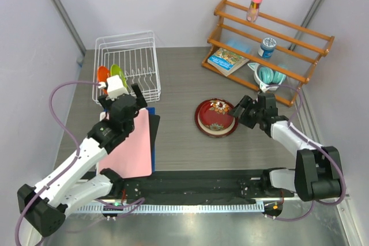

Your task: Unload the plates from the dish rack

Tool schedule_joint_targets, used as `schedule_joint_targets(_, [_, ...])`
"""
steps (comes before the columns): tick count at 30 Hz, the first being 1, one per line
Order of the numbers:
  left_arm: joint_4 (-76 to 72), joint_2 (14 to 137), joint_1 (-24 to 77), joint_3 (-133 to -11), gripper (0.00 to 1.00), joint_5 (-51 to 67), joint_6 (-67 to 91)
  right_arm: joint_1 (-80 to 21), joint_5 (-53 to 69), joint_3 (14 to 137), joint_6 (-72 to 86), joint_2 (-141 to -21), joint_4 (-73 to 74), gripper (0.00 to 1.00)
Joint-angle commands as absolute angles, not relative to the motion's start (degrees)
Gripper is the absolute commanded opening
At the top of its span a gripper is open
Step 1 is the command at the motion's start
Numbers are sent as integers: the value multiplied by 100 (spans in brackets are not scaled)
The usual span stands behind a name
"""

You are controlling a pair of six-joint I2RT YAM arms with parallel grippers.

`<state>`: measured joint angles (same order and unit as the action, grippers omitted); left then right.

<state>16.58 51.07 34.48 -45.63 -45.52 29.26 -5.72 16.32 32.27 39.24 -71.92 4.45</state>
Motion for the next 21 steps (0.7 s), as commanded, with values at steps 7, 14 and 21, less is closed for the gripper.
schedule_joint_targets(7, [967, 6125, 2587, -5281, 99, -5388, 2364, -554, 1168, 3910, 3358, -5880, 1187, 76])
schedule_joint_targets(14, [378, 7590, 1381, -5852, 100, -4072, 2276, -554, 1433, 4157, 3296, -6177, 1204, 76])
schedule_joint_targets(21, [308, 8936, 967, -6583, 99, -3683, 2215, -545, 1555, 4140, 3261, -6792, 879, 75])
